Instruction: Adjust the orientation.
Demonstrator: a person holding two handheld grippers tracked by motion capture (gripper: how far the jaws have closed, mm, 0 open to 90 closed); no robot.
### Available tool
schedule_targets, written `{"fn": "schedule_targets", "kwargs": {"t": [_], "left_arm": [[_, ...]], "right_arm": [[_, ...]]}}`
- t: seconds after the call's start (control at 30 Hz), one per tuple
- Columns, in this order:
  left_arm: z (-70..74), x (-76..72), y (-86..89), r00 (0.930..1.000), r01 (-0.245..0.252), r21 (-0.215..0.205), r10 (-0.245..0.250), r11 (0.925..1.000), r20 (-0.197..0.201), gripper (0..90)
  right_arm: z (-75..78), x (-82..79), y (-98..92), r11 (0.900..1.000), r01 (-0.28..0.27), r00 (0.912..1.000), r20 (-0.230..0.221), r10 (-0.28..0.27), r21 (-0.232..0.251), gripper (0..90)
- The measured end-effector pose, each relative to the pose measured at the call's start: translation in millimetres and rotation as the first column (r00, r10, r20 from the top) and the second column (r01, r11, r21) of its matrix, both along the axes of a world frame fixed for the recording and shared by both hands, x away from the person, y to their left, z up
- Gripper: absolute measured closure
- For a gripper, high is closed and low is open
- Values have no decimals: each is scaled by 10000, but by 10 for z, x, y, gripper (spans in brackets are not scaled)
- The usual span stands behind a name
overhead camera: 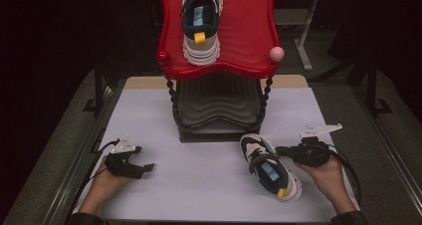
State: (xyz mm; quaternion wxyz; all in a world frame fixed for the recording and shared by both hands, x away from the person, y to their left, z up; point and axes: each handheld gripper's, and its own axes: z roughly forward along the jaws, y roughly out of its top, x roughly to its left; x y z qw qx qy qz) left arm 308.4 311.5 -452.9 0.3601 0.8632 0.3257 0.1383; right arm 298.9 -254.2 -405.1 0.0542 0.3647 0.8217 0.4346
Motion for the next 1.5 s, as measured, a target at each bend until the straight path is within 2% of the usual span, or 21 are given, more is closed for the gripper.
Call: {"fn": "schedule_targets", "kwargs": {"t": [0.17,0.57,0.63,0.77,0.83,0.93,1.07,1.23,1.5], "left_arm": [[0,0,-1,10000,-2,3,2,10000,3,139],[0,-1,-1,10000,-2,7,2,10000,7,139],[0,-1,-1,10000,-3,1,3,10000,6,139],[0,-1,-1,10000,-5,-8,5,10000,5,139],[0,-1,-1,10000,-3,3,3,10000,6,139],[-2,-1,-2,10000,-10,-10,10,10000,24,139],[-1,0,-1,10000,-8,-12,8,10000,17,139],[-2,0,-1,10000,-4,-17,4,10000,13,139],[-2,0,-1,10000,-5,-21,5,10000,17,139]], "right_arm": [[-141,89,-105,9994,263,9980,-586,-251,202,899],[-274,157,-147,9979,405,9935,-1040,-456,-509,898],[-258,134,-247,9983,564,9937,-967,-574,-134,898],[-214,5,-440,9975,692,9947,-773,-677,170,898],[-221,-77,-511,9977,670,9953,-705,-666,32,898],[-251,-180,-571,9979,647,9942,-859,-651,-81,898],[-309,-265,-551,9994,256,9935,-1105,-281,-242,897],[-329,-248,-424,9979,-357,9917,-1253,286,-542,897],[-337,-277,-283,9919,-1229,9793,-1659,1161,-312,897]]}}
